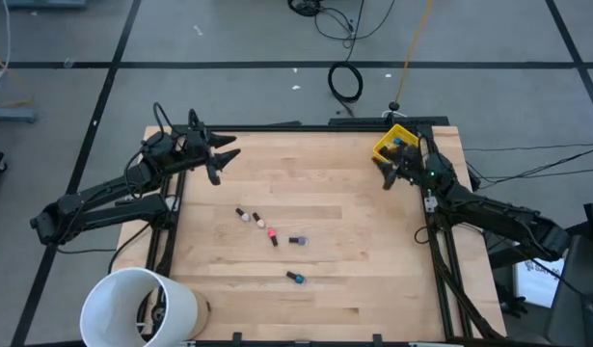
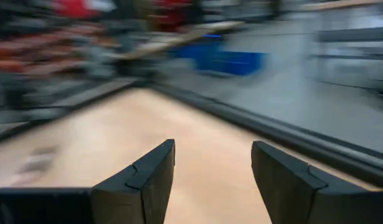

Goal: Pick & Place Nail Polish
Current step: Put the dark blue nail polish bottle into the yellow bin

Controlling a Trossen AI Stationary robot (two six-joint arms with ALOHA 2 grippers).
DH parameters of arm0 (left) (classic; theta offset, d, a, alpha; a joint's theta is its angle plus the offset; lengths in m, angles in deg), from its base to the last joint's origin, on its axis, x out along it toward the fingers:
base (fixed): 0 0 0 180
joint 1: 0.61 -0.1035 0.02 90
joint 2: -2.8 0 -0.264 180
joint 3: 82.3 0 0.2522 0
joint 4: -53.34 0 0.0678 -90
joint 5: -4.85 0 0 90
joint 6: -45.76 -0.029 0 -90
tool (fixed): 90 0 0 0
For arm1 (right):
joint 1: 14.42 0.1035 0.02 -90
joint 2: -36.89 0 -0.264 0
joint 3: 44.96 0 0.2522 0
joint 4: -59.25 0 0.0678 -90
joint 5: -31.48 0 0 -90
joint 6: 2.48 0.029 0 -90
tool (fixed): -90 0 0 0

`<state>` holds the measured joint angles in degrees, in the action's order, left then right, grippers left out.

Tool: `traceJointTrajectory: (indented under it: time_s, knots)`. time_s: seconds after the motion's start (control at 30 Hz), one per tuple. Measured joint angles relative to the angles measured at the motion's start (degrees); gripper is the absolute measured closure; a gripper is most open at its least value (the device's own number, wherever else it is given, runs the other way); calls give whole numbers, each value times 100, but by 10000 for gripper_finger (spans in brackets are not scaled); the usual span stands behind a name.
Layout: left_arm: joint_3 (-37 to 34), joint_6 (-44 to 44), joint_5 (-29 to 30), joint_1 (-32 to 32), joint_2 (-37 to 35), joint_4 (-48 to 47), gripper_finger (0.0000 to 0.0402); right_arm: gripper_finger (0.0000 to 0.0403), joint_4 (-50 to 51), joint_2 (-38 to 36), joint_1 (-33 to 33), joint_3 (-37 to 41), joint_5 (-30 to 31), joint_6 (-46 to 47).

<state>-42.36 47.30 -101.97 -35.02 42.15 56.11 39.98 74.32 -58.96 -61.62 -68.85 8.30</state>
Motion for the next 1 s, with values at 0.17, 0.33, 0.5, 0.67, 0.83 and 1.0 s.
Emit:
traceJointTrajectory:
  time_s: [0.17, 0.33, 0.5, 0.67, 0.83, 1.0]
  knots:
    - [0, 0, 1, 0, 0, 0, 204, 203, -493, -1, 472, -4, -1475, 404]
    - [0, 0, 0, -2, 0, 0, 204, 203, 365, 119, 1630, -394, -1504, 485]
    - [0, 2, 2, -1, 0, 0, 204, 202, 1046, 787, 3140, -1248, -263, -240]
    - [0, 0, 2, -1, -2, 0, 204, 202, 1016, 2041, 4218, -2016, 929, -878]
    - [0, 0, 1, 2, -2, 1, 204, 202, 1090, 3495, 4449, -2802, 1171, -1064]
    - [0, 0, 1, 2, -2, 0, 204, 202, 1067, 4831, 4543, -3530, 1069, -1260]
